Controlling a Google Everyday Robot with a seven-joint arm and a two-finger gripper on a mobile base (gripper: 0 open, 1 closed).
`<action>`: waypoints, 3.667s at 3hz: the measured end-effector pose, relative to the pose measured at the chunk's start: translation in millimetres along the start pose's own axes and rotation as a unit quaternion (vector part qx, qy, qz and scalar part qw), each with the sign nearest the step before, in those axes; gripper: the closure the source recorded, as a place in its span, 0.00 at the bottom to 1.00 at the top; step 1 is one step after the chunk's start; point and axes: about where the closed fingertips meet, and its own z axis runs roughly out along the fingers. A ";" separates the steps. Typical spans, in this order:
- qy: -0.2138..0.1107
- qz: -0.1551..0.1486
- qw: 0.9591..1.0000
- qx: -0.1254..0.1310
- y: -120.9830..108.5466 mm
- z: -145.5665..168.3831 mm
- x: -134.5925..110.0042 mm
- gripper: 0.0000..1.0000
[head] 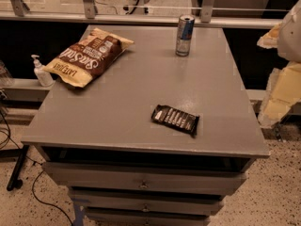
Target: Knock redbull can over
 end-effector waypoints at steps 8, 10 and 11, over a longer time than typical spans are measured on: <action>-0.356 0.246 0.901 -0.003 -222.5 181.1 -143.9 0.00; -0.450 0.164 0.878 -0.011 -244.9 188.8 -181.5 0.00; -0.481 0.119 0.868 -0.015 -244.2 182.4 -187.5 0.00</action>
Offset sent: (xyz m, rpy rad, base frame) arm 0.0756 0.0003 -0.0366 0.1196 -0.1536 -0.0633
